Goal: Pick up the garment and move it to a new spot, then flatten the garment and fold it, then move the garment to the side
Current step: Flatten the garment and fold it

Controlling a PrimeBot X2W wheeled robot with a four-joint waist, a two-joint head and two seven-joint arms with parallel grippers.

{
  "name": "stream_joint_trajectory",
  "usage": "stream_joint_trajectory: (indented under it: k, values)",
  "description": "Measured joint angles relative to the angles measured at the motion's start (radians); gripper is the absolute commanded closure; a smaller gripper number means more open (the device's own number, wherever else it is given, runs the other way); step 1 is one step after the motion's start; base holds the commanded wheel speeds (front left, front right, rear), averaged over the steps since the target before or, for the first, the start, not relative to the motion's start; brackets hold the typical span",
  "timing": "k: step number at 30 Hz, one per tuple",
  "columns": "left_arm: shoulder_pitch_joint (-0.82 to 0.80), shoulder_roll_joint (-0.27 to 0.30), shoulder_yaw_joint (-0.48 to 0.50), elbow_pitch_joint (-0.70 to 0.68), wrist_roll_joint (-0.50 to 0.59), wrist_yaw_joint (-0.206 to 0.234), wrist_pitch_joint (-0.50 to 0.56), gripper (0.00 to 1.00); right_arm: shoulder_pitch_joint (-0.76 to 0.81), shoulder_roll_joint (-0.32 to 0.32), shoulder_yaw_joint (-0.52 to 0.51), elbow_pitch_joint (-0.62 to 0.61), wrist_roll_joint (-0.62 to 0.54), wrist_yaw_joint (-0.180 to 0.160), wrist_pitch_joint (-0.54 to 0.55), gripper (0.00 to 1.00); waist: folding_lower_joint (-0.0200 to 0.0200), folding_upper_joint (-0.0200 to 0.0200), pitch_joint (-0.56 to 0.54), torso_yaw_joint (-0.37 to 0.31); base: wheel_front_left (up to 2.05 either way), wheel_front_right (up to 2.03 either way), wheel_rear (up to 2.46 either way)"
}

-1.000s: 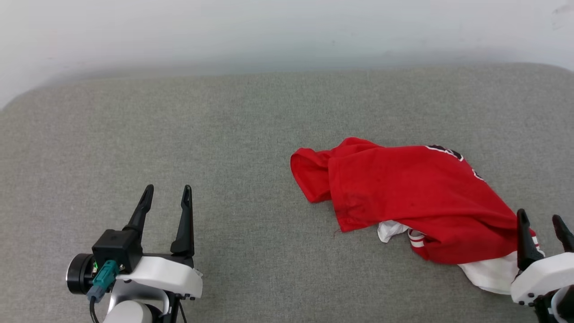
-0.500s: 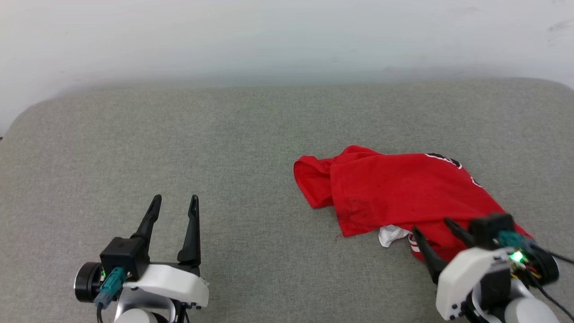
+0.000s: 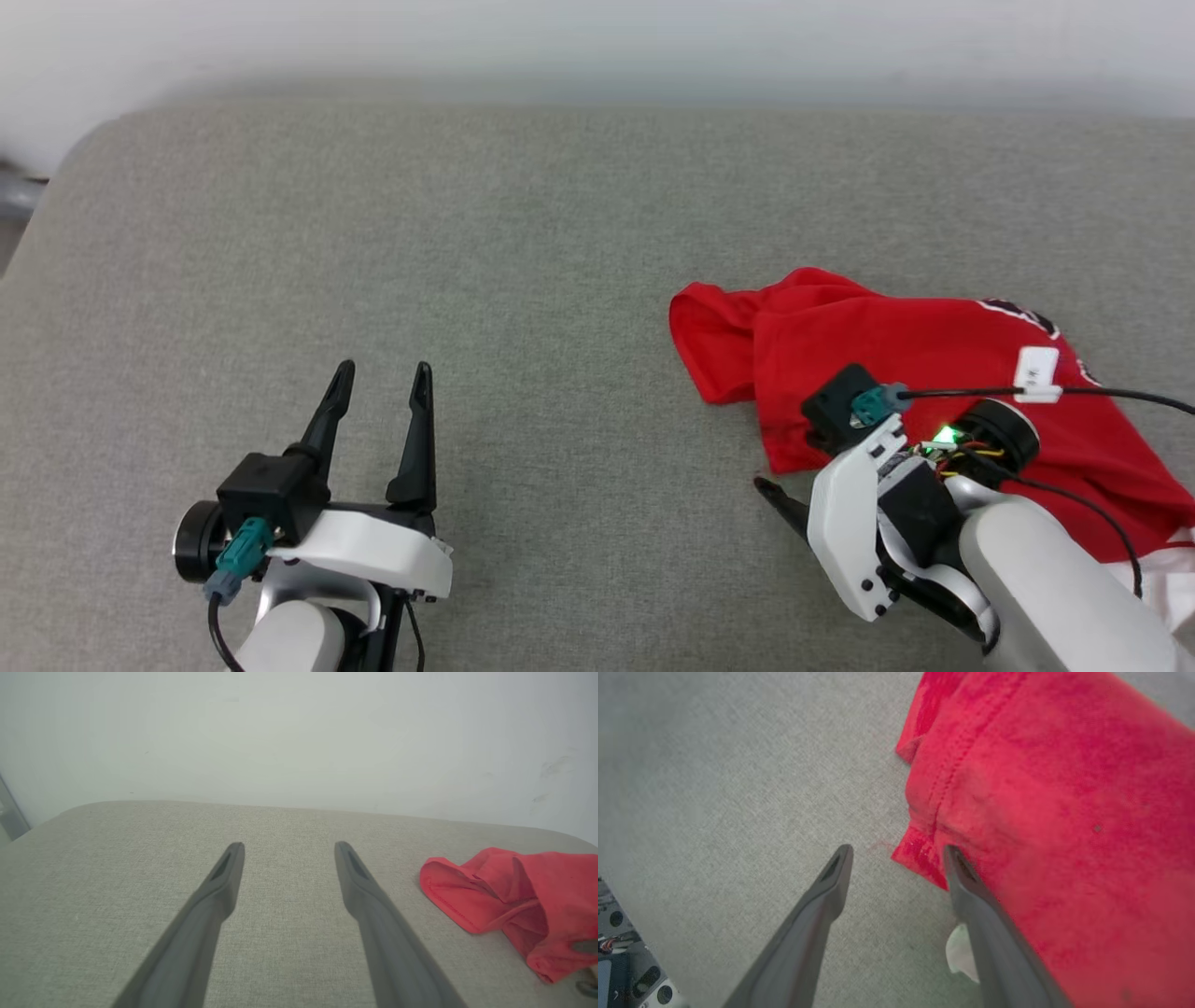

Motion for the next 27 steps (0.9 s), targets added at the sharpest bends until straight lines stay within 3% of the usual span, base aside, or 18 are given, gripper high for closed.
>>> stream_joint_trajectory:
  k: [5,9,10,11,12,15,19,27]
  values:
    - [-0.02,-0.016,0.009,0.016,0.005,-0.017,-0.002,0.0,-0.075,-0.03,0.104,0.131,0.039,0.0,0.058,0.0,0.0,0.0,0.041,0.028,0.0,0.0,0.0]
    - [-0.029,-0.025,0.023,0.024,0.011,-0.025,-0.002,0.0,-0.108,-0.032,0.131,0.193,0.075,0.0,0.115,0.0,0.0,0.0,0.059,0.041,0.0,0.0,0.0]
    - [-0.029,-0.027,0.028,0.024,0.014,-0.025,-0.002,0.0,-0.116,-0.031,0.135,0.201,0.088,0.0,0.124,0.53,0.0,0.0,0.061,0.041,0.0,0.0,0.0]
    - [-0.029,-0.029,0.032,0.023,0.018,-0.028,-0.002,0.0,-0.121,-0.03,0.141,0.208,0.094,0.0,0.13,0.8,0.0,0.0,0.061,0.039,0.0,0.0,0.0]
    - [-0.029,-0.031,0.036,0.024,0.021,-0.031,-0.002,0.0,-0.127,-0.028,0.147,0.214,0.103,0.0,0.136,1.0,-0.0001,0.0,0.061,0.038,0.0,0.0,0.0]
    - [-0.029,-0.043,0.042,0.025,0.031,-0.04,-0.002,0.0,-0.146,-0.028,0.157,0.221,0.117,0.0,0.125,1.0,0.0,0.0,0.061,0.033,0.0,0.0,0.0]
    - [-0.03,-0.049,0.056,0.027,0.044,-0.046,-0.003,0.0,-0.175,-0.025,0.138,0.217,0.098,0.001,0.023,1.0,0.0,0.0,0.057,0.023,0.0,0.0,0.0]
    - [-0.027,-0.058,0.071,0.028,0.062,-0.059,-0.003,0.0,-0.25,-0.009,-0.128,0.239,-0.044,0.0,-0.16,1.0,0.0,0.0,0.041,-0.004,0.0,0.0,0.0]
